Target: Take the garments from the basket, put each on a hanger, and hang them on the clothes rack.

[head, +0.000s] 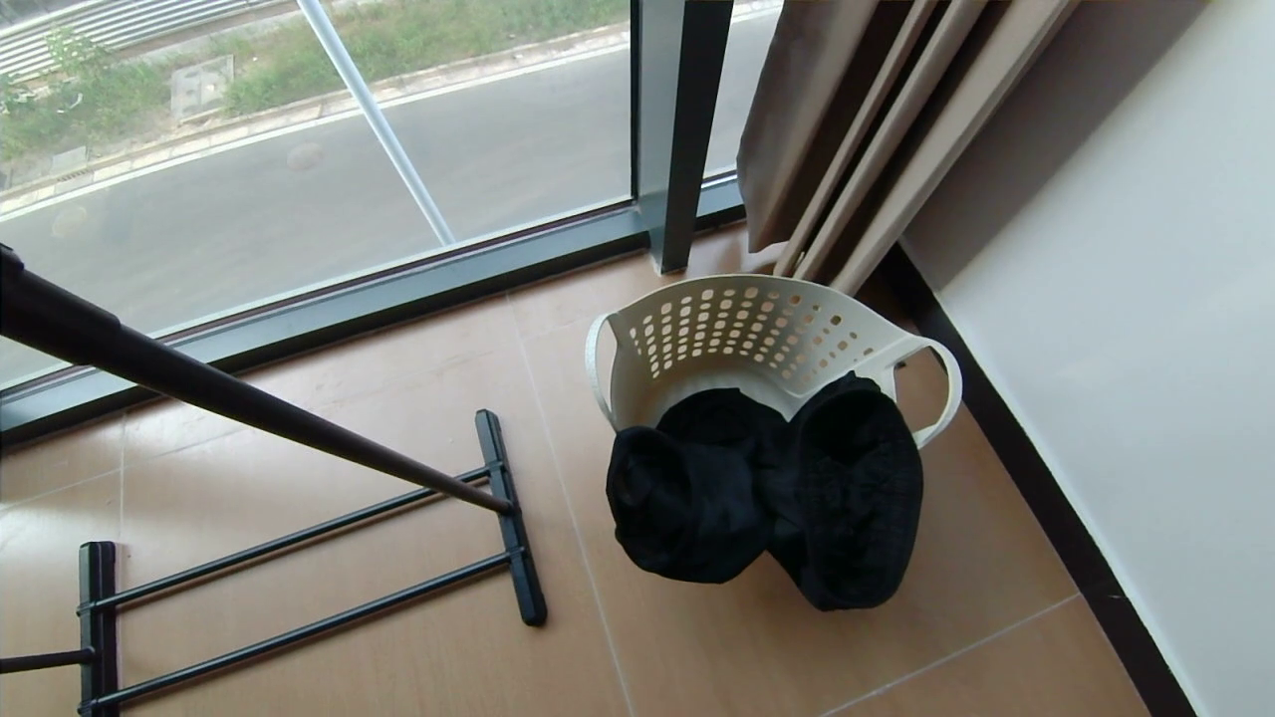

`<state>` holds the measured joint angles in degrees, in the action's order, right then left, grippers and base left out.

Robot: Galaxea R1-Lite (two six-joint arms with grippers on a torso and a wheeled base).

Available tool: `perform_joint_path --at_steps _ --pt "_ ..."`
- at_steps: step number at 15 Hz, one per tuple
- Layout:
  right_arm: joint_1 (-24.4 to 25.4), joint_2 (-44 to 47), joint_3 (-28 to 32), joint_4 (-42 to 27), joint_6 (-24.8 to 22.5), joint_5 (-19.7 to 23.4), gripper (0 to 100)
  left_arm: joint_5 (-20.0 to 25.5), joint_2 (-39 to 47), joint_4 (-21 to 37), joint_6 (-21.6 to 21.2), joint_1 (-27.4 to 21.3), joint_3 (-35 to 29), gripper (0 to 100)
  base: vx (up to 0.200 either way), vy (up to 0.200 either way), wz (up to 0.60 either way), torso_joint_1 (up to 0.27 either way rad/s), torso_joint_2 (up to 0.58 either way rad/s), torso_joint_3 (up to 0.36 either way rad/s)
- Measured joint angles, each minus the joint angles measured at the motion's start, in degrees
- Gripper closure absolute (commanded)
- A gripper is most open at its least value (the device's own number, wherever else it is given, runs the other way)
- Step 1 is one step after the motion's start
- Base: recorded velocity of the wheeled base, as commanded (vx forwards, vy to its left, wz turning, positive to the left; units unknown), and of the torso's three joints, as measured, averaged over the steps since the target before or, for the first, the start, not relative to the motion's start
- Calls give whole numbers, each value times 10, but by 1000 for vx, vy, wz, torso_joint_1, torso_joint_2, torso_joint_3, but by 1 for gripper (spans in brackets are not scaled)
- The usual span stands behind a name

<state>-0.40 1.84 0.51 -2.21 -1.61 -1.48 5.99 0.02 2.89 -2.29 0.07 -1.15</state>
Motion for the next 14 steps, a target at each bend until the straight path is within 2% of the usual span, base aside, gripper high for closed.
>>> perform_joint_path --at_steps 4,9,14 --pt "18 118 42 -4 -7 1 0 0 0 0 0 0 0 0 0 0 0 0 0 0" --pt "92 306 114 7 -17 0 0 0 0 0 0 0 0 0 0 0 0 0 0 0" --pt "117 524 151 133 -105 -2 0 0 0 0 0 0 0 0 0 0 0 0 0 0"
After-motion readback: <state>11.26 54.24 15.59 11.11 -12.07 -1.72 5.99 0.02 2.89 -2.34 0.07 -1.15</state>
